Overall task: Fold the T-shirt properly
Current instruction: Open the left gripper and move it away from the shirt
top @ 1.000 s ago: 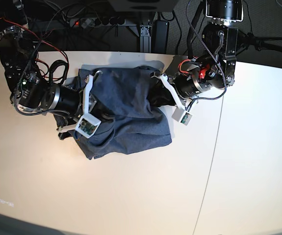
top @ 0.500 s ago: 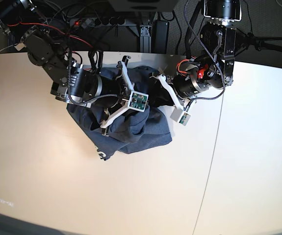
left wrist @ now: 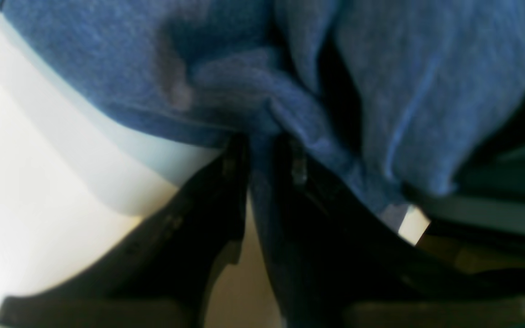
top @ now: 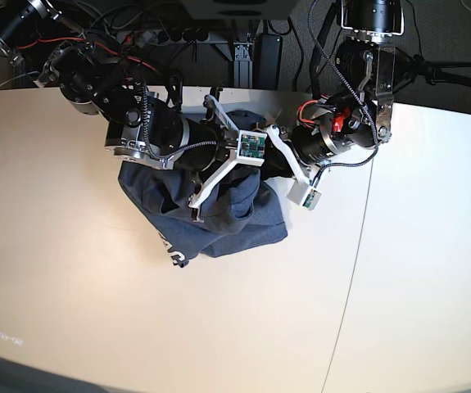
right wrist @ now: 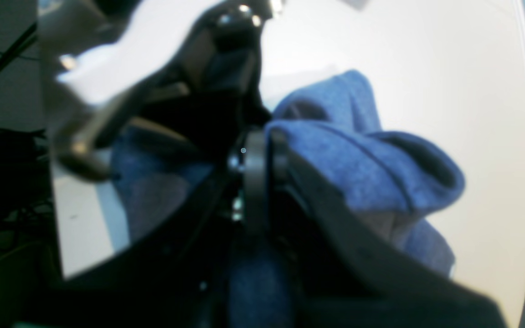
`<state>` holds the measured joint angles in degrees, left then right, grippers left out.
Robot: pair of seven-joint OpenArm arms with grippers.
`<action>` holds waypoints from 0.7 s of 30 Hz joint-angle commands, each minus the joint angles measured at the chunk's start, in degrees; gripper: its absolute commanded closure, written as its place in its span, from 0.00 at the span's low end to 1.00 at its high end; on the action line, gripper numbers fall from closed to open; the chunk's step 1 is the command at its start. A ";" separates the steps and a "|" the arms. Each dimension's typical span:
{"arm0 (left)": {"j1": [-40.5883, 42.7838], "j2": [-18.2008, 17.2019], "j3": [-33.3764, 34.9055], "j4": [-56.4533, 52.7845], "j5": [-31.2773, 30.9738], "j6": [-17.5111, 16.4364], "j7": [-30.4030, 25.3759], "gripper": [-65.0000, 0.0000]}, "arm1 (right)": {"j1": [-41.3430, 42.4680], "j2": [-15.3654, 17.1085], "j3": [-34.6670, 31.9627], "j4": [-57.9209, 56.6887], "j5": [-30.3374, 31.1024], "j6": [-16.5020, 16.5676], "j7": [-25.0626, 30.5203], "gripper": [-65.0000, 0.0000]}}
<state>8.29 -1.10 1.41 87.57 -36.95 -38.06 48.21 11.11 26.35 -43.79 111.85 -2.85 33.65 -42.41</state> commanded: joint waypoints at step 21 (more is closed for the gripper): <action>-0.81 -0.98 -12.70 2.32 -12.11 -1.94 6.27 0.77 | 0.44 -1.64 0.15 0.24 6.67 -1.05 1.51 0.58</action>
<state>8.21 -1.91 -11.25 88.75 -47.68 -38.02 55.13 10.94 24.62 -43.90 111.31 3.51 33.63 -42.04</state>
